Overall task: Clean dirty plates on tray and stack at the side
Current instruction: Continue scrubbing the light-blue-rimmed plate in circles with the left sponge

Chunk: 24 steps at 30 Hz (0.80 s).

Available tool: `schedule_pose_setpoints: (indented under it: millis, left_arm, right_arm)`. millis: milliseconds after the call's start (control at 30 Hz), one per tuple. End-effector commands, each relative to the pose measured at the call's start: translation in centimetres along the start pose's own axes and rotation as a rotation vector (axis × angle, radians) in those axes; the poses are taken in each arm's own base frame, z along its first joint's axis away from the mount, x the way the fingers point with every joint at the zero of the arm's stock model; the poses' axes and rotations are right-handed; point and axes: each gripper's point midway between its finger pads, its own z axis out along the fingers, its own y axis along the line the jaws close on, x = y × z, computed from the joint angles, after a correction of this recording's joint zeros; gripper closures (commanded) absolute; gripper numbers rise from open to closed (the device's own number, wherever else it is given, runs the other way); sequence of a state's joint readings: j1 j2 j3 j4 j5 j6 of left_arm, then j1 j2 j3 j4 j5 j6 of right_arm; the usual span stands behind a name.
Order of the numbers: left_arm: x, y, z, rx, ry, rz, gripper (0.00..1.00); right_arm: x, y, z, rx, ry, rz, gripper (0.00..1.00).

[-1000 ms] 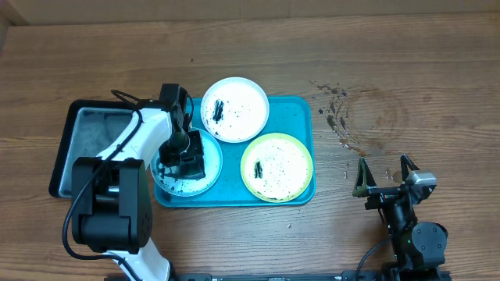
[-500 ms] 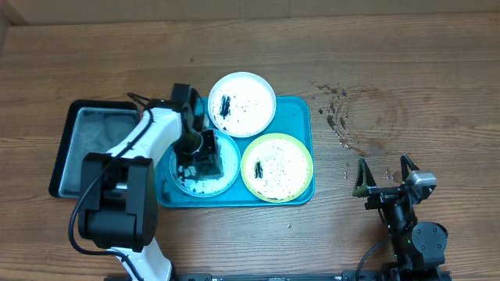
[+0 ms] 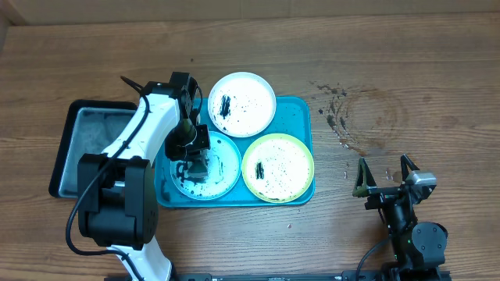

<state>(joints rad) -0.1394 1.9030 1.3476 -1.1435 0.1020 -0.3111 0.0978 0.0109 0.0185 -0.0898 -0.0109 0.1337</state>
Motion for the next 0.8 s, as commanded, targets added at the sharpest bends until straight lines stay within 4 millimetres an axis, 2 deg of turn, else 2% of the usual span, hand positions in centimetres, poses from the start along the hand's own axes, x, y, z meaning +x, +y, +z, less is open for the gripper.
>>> schedule_pose_setpoints:
  millis: [0,200,267,333,433,600,767]
  left_arm:
    - [-0.2,0.6,0.9,-0.021,-0.011,0.015,0.96]
    - [0.0,-0.3,4.0,0.06,-0.028,0.016,0.96]
    - [0.1,0.3,5.0,0.039,-0.036,0.016,0.96]
    - [0.2,1.7,5.6,-0.036,-0.049,0.011,0.96]
    - [0.1,4.7,5.4,-0.199,-0.072,-0.029,0.96]
    - [0.1,8.6,3.6,-0.438,-0.108,-0.094,0.96]
    - [0.0,9.0,3.0,-0.465,-0.12,-0.135,0.96]
  right_arm:
    - [0.1,-0.4,0.0,0.017,-0.007,-0.004,0.0]
    - [0.1,-0.4,0.0,0.017,-0.007,-0.004,0.0]
    - [0.1,-0.4,0.0,0.017,-0.007,-0.004,0.0]
    - [0.1,-0.4,0.0,0.017,-0.007,-0.004,0.0]
    - [0.1,-0.4,0.0,0.017,-0.007,-0.004,0.0]
    - [0.1,-0.4,0.0,0.017,-0.007,-0.004,0.0]
    - [0.1,-0.4,0.0,0.017,-0.007,-0.004,0.0]
